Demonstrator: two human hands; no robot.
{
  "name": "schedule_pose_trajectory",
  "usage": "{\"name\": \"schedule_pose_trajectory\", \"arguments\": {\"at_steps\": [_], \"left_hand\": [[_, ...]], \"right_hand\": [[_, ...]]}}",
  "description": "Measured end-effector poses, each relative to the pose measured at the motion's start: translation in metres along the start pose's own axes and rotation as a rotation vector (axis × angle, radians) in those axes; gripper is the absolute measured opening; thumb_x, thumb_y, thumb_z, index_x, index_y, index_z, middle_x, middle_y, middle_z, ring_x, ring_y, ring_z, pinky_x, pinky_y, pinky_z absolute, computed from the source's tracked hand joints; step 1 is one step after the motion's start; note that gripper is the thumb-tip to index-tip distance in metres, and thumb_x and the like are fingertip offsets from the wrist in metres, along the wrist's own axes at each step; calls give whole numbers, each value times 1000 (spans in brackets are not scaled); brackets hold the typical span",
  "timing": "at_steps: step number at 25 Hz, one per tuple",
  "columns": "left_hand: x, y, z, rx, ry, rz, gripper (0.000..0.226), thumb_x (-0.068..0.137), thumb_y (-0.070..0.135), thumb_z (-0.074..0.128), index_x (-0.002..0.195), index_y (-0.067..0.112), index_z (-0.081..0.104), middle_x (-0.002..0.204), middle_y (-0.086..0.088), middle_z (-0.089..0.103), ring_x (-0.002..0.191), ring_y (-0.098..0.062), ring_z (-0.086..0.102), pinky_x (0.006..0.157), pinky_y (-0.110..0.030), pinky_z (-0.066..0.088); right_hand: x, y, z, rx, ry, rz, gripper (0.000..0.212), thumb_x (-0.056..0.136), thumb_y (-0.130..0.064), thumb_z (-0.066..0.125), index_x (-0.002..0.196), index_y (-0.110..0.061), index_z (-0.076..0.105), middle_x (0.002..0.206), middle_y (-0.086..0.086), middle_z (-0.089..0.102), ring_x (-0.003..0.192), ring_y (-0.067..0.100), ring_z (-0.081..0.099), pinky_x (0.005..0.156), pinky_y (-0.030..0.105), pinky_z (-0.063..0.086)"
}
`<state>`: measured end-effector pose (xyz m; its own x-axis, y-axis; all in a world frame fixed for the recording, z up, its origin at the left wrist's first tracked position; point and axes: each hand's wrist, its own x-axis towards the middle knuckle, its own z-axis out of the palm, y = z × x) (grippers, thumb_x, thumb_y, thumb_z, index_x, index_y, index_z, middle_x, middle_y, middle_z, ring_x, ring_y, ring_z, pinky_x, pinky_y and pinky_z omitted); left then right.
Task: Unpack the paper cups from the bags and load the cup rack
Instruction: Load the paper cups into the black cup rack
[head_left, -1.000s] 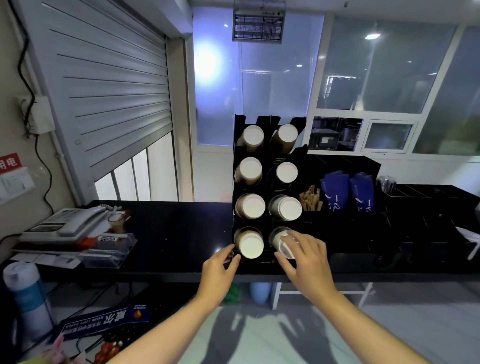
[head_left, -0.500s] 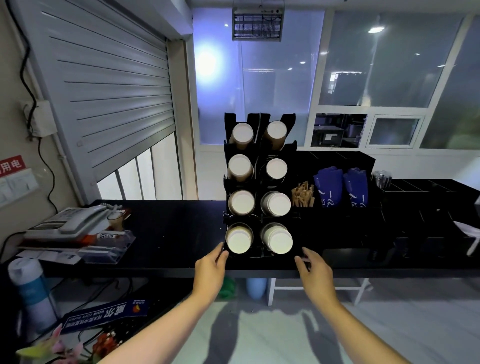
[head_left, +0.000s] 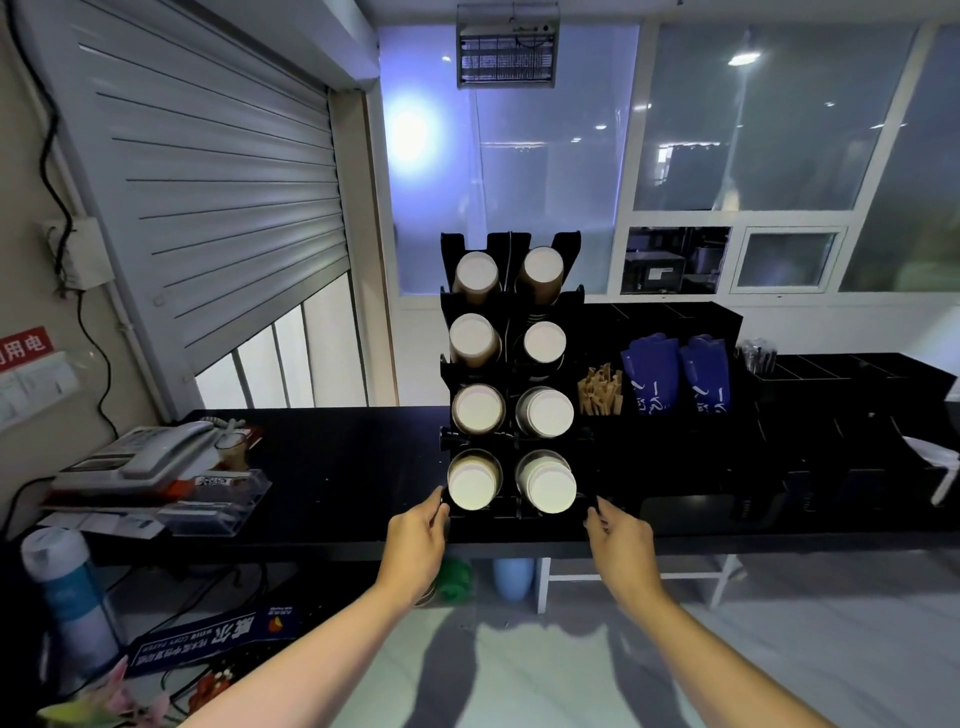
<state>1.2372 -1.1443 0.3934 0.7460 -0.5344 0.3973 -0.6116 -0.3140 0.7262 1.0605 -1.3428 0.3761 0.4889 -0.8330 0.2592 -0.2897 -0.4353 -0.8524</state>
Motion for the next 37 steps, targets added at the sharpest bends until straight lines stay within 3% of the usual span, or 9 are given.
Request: {"name": "schedule_pose_trajectory", "arguments": {"at_steps": [7, 13, 18, 21, 25, 28, 30, 34, 37], "left_hand": [[-2, -2, 2, 8, 16, 35, 32, 102, 12, 54, 131, 6, 64, 79, -7, 73, 68, -15, 63, 64, -27, 46], [-5, -6, 5, 15, 45, 31, 31, 101, 12, 54, 130, 7, 65, 77, -7, 73, 66, -21, 64, 61, -25, 40], [-7, -6, 8, -112, 32, -111, 36, 101, 16, 57, 136, 6, 60, 122, -11, 70, 113, -20, 66, 86, -7, 37], [-8, -5, 10, -140, 40, -145, 36, 101, 17, 59, 136, 8, 60, 127, -10, 67, 121, -20, 62, 92, -10, 38], [-21, -5, 21, -180, 23, -185, 44, 104, 25, 52, 145, 10, 51, 139, -8, 60, 131, -23, 54, 106, -23, 38], [-52, 3, 54, -116, -133, -345, 43, 106, 25, 46, 143, 4, 52, 140, -16, 58, 132, -32, 52, 103, -31, 38], [-68, 17, 80, -34, -308, -353, 31, 103, 22, 48, 123, 5, 65, 127, -18, 66, 122, -34, 58, 89, -30, 40], [-96, 90, 141, 111, -497, -91, 27, 101, 30, 49, 112, 15, 69, 113, -11, 72, 113, -32, 63, 86, -33, 45], [-127, 157, 200, 210, -584, 73, 38, 99, 42, 47, 121, 18, 65, 123, -7, 69, 119, -30, 60, 95, -36, 49]], "right_hand": [[-6, -11, -3, -36, 26, 9, 25, 102, -10, 54, 112, 11, 64, 99, 28, 70, 96, 40, 67, 91, 48, 53], [-6, -12, -4, -59, 15, 14, 24, 101, -10, 54, 110, 10, 65, 96, 24, 71, 95, 38, 68, 88, 44, 54], [-6, -10, -8, -96, -15, -11, 25, 102, -13, 55, 117, 4, 66, 99, 18, 72, 96, 32, 68, 83, 33, 51], [-4, -7, -8, -118, -35, -14, 30, 102, -18, 56, 127, -4, 64, 101, 9, 72, 98, 26, 68, 82, 27, 49], [-6, 3, -14, -153, -120, 15, 45, 100, -30, 58, 142, -13, 53, 121, 9, 69, 110, 24, 65, 94, 37, 53], [-22, 18, -34, -308, -184, -14, 48, 100, -35, 57, 143, -13, 53, 138, 7, 61, 122, 25, 59, 99, 36, 49], [-34, 30, -60, -416, -224, -60, 48, 100, -37, 56, 142, -14, 54, 142, 5, 57, 126, 25, 56, 101, 36, 47], [-58, 76, -155, -560, -226, -76, 36, 100, -39, 52, 127, -17, 63, 124, 6, 65, 114, 30, 61, 86, 36, 50], [-84, 120, -241, -658, -208, -29, 43, 101, -45, 45, 136, -24, 56, 135, 3, 60, 123, 29, 56, 97, 38, 47]]}}
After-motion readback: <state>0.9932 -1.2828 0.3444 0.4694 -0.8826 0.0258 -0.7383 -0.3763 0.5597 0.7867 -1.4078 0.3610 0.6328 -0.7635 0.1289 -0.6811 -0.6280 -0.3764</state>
